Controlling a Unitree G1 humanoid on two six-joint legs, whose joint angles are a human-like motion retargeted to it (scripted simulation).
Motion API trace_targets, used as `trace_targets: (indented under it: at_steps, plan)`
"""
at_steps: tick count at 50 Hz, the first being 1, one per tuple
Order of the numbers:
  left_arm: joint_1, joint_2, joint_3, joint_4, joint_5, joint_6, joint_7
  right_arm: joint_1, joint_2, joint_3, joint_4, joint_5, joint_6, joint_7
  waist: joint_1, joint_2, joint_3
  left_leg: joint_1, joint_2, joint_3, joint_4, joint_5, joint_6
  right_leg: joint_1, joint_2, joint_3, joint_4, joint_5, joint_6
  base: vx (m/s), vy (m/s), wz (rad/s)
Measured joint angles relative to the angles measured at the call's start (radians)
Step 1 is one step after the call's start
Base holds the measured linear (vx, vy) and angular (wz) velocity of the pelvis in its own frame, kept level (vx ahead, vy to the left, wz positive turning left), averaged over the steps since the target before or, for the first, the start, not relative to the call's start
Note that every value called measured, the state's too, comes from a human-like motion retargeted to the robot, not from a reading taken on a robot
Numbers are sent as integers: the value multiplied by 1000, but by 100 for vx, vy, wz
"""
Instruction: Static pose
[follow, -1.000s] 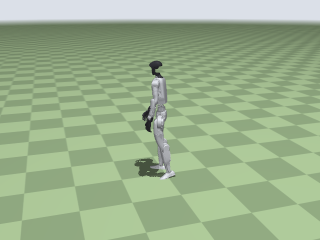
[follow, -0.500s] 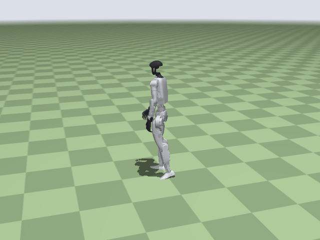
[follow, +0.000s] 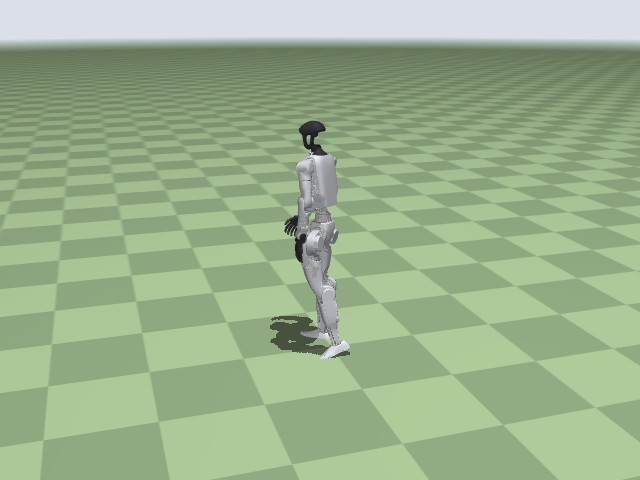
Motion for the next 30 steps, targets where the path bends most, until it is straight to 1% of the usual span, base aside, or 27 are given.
trace_targets:
  at_steps: [20, 30]
  plan:
    - [42, -26, -12, -6, 45, 7, 6, -60, 52, -13, -39, 9, 6, 1, -11, -23, 31, 17, -18, 57, 7, 41, 7, -29, 21, 90, 0, 16, 25, -1, 0, -40]
    - [30, -10, -8, -21, 78, 15, 8, -57, 91, -26, -74, 21, 13, 21, -17, -49, 47, 16, -17, 86, 27, 59, -4, -48, 39, 132, 0, 28, 37, -2, -3, -45]
